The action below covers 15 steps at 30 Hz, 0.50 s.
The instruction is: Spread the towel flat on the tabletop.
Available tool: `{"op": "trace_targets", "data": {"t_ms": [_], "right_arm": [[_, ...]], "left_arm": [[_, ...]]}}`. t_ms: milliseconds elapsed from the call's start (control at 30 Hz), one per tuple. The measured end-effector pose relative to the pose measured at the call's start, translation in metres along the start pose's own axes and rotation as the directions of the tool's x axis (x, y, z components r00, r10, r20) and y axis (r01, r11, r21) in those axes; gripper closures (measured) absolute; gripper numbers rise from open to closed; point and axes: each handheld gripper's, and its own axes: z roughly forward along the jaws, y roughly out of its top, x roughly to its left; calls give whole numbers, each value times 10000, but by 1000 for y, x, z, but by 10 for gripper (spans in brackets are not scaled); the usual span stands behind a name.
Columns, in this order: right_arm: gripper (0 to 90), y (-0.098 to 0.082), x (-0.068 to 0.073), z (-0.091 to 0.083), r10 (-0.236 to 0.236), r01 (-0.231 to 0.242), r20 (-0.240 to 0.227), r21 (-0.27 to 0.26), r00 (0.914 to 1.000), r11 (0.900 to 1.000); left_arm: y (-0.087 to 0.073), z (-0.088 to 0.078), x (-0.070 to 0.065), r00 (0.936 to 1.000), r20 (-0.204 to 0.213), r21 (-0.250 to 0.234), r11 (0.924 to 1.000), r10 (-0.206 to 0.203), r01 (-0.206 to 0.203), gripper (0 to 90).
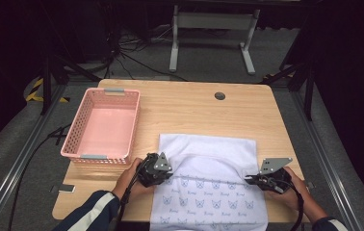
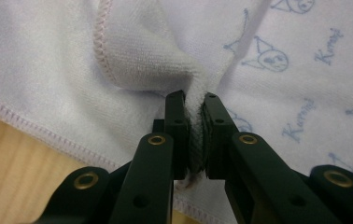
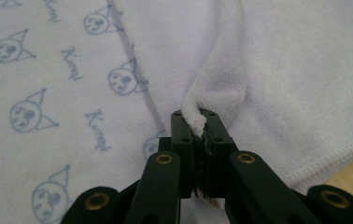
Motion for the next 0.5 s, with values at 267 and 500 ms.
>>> {"op": "trace_targets", "data": {"t_ms": [267, 500], "right_arm": [[860, 12, -40, 14, 494, -482, 696, -189, 9963, 9987], [861, 30, -77, 32, 812, -808, 1568, -88, 9843, 9967]], "left_arm": [[19, 18, 32, 9957, -732, -64, 9984, -571, 568, 835], [33, 33, 61, 9828, -1292, -241, 9913, -1316, 1296, 835]]}}
